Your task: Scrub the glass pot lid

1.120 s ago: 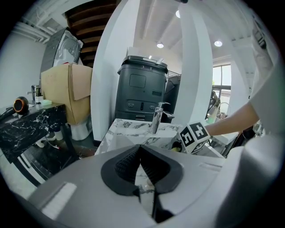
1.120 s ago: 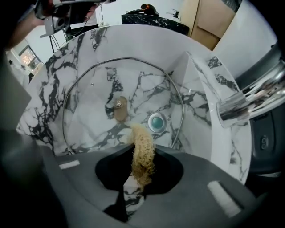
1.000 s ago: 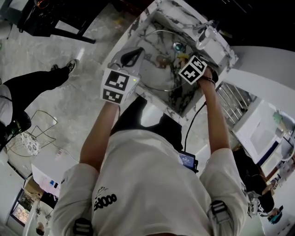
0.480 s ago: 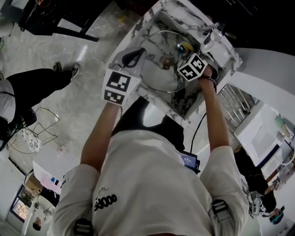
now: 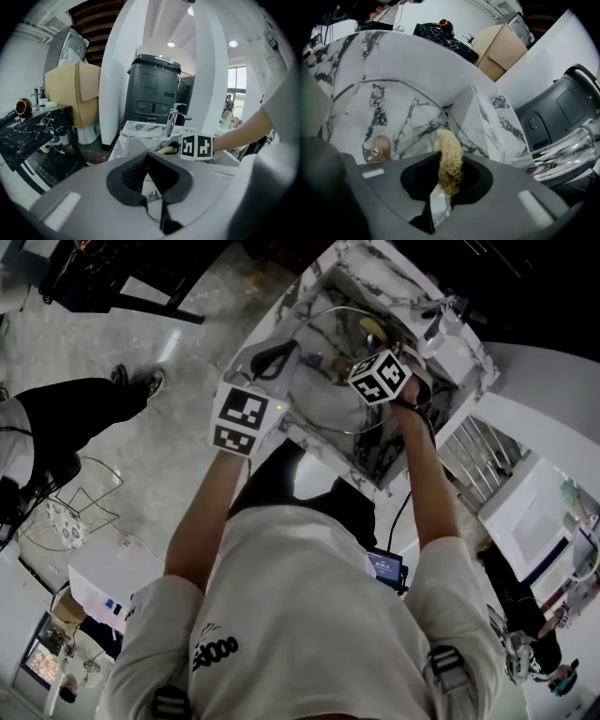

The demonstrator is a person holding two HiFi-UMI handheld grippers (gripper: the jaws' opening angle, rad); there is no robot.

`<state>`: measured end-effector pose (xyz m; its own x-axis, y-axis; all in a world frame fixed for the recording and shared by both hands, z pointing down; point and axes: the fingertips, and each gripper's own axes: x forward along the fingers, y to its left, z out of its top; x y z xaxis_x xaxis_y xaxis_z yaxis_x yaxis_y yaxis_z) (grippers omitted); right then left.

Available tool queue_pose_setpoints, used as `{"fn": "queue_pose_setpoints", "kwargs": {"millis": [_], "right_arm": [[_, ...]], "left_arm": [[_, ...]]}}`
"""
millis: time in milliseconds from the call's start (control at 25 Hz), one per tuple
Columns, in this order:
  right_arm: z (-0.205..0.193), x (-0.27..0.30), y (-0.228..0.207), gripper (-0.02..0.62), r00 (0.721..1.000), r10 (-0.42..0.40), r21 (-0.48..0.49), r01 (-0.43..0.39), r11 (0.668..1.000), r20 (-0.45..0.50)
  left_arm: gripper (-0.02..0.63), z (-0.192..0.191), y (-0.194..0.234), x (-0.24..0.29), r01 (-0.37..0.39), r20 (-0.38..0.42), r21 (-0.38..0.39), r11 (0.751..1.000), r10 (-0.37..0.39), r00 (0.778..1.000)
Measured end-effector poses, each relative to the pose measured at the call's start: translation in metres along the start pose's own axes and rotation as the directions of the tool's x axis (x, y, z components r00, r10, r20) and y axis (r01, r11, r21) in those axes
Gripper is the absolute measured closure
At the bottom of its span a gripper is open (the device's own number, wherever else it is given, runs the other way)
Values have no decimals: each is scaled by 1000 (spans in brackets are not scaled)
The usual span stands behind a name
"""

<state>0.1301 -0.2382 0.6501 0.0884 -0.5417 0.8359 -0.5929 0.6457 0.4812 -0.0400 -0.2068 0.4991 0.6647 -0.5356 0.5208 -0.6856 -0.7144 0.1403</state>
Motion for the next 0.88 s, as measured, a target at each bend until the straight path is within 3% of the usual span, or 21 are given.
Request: {"fn": "queue_pose_setpoints", "kwargs": {"millis": [280,880], "right_arm": [[30,0,20,546,998,25,-61,-22,998,49],[60,-21,80,546,976,190,-203,-166,965,105]], "left_arm": [[595,1,11,-2,-11,8,-9,1000,11,1000],[595,-3,9,-4,-6,3,-13,1000,6,1000]]}}
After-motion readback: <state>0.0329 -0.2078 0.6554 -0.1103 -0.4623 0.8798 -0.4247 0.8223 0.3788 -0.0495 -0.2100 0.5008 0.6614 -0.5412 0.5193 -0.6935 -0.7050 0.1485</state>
